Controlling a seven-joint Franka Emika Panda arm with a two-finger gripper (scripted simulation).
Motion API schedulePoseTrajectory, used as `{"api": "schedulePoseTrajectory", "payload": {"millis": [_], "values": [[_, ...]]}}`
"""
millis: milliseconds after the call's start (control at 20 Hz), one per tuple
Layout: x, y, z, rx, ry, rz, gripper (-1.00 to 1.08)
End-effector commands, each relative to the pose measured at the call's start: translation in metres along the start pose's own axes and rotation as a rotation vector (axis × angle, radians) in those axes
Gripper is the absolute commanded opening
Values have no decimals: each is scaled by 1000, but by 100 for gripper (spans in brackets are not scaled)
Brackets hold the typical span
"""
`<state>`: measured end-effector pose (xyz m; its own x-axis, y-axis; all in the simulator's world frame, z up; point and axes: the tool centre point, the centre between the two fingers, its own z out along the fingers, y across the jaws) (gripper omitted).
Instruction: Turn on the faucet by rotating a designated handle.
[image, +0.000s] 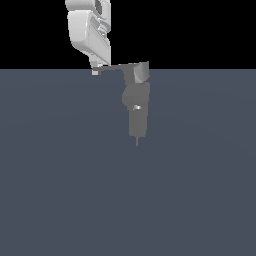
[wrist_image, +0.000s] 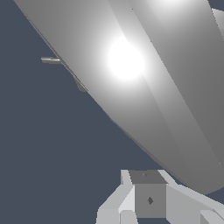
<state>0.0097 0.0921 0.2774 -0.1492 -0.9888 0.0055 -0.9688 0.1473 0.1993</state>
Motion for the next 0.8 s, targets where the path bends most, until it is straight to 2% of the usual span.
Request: {"api": "schedulePoseTrajectory", "payload": {"millis": [0,50,750], "values": [[-4,7,-4,3,-1,-7,-100],[0,2,1,0,5,1,-100],[26,33,-1,1,2,-2,-100]]}}
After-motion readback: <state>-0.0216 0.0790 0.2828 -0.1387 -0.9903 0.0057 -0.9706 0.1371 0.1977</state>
